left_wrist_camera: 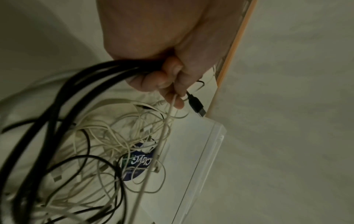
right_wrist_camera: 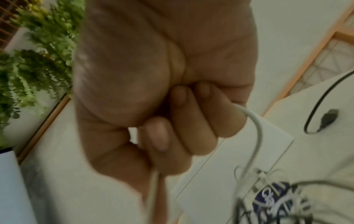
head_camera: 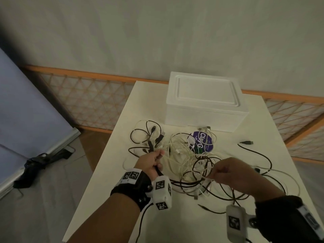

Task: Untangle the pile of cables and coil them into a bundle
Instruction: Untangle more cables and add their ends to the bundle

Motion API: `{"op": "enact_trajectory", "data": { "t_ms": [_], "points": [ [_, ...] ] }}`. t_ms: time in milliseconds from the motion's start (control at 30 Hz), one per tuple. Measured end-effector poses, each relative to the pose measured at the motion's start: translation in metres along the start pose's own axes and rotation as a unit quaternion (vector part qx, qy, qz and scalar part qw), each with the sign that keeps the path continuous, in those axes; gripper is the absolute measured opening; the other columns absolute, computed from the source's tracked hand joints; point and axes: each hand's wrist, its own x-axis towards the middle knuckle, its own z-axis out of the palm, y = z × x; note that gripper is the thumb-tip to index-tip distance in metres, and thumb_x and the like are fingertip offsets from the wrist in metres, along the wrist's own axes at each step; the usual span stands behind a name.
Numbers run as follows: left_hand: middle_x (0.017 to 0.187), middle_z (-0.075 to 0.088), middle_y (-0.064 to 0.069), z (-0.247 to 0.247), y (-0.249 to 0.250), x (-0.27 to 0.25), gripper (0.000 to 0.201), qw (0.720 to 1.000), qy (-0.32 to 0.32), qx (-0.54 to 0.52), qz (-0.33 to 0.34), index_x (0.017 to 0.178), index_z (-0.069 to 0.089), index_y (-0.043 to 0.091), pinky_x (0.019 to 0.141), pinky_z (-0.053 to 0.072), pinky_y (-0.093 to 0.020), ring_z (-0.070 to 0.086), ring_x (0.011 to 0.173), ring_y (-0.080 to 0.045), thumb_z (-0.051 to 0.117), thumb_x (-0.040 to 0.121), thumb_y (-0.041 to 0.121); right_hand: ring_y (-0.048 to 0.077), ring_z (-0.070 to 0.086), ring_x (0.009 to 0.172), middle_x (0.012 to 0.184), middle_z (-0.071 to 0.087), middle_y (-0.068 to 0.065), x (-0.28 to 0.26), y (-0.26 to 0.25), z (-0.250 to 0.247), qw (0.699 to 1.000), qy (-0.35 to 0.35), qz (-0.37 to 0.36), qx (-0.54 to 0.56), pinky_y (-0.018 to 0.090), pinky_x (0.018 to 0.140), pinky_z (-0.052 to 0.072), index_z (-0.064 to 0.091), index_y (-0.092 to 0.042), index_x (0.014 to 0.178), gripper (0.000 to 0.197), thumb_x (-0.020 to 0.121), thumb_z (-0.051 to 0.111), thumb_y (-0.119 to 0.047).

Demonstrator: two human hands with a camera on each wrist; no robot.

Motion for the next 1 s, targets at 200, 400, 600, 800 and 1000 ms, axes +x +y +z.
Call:
{"op": "enact_trajectory", "data": {
  "t_ms": [200,400,600,800,1000],
  "points": [
    [0.087,0.07,-0.003,0.019,-0.013,-0.018,0.012,1.0,-0.006,-0.019,0.015,0.086,0.058,0.008,0.032,0.028,-0.013,0.03,0.025,-0.006,0.056,0.095,0.015,0.013,0.047,0.124,0.134,0.053,-0.008,0.018,-0.029,0.009,0.977,0.129,-0.018,-0.171,0.028,0.104,0.034,0.056,-0.028,0.129,0.044,0.086,0.053,-0.016],
    [0.063,0.06,-0.005,0.037,-0.028,-0.034,0.021,0.999,-0.033,0.003,0.006,0.078,0.07,0.007,0.035,0.029,-0.02,0.039,0.038,-0.009,0.063,0.091,0.021,0.02,0.059,0.098,0.107,0.059,0.003,0.047,-0.063,0.056,0.979,0.107,-0.07,-0.157,0.03,0.08,0.048,0.054,-0.017,0.114,0.021,0.095,0.046,-0.021],
    [0.076,0.062,-0.004,0.015,-0.005,-0.023,0.025,0.997,0.044,-0.056,0.024,0.076,0.054,0.012,0.032,0.025,-0.013,0.029,0.03,-0.006,0.047,0.1,0.017,0.012,0.056,0.069,0.071,0.06,-0.003,0.016,-0.051,0.034,0.963,0.026,-0.138,-0.23,0.022,0.059,0.04,0.062,-0.017,0.077,0.024,0.086,0.049,-0.035],
    [0.075,0.063,-0.001,-0.003,-0.002,-0.009,0.023,0.996,0.073,-0.044,0.031,0.079,0.057,0.008,0.031,0.026,-0.014,0.031,0.038,-0.008,0.048,0.099,0.014,0.006,0.056,0.072,0.071,0.059,-0.01,0.009,-0.017,-0.005,0.97,0.01,-0.014,-0.242,0.024,0.066,0.045,0.062,-0.027,0.068,0.015,0.076,0.057,-0.038],
    [0.074,0.072,-0.008,0.029,-0.023,-0.025,0.017,1.0,-0.001,-0.028,0.009,0.088,0.061,0.004,0.034,0.035,-0.016,0.048,0.032,-0.01,0.052,0.098,0.015,0.01,0.048,0.122,0.123,0.056,-0.013,0.036,-0.054,0.031,0.945,0.078,-0.102,-0.3,0.046,0.116,0.011,0.053,-0.032,0.124,0.042,0.082,0.049,-0.024]
  ]
}}
